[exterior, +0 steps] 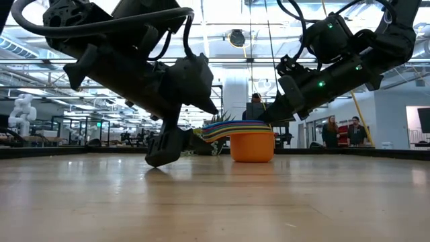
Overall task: Nest measuring cups in basket
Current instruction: Put the nested measuring cups into the black bin
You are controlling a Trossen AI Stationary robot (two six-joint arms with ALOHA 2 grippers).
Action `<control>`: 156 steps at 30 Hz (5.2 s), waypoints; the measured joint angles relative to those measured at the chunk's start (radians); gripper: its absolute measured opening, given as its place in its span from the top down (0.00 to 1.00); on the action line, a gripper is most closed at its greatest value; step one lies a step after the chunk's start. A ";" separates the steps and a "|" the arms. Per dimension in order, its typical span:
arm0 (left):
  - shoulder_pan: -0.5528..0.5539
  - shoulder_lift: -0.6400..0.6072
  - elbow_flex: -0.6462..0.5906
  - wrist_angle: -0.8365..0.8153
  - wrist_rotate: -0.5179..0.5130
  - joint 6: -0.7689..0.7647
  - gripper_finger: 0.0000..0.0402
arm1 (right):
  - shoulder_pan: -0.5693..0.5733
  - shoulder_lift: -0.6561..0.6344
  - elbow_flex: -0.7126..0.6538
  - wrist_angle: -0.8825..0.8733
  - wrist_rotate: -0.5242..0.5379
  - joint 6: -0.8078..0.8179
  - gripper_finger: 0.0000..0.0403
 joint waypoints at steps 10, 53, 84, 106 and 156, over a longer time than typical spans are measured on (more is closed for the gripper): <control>0.015 -0.001 0.000 -0.005 0.023 0.096 0.13 | 0.000 0.000 0.000 0.000 0.000 0.000 1.00; 0.014 -0.001 -0.001 0.100 -0.024 0.095 0.72 | -0.001 0.001 -0.002 -0.008 0.007 0.013 1.00; 0.018 0.005 -0.002 0.142 0.062 0.024 0.77 | 0.038 -0.145 -0.002 0.007 0.089 -0.103 0.46; 0.029 0.005 -0.003 0.147 0.046 0.001 0.77 | 0.381 0.067 0.477 -0.602 0.333 -0.243 0.27; 0.029 0.002 -0.003 0.182 0.070 -0.081 0.69 | 0.335 0.248 0.581 -0.757 0.439 -0.275 0.83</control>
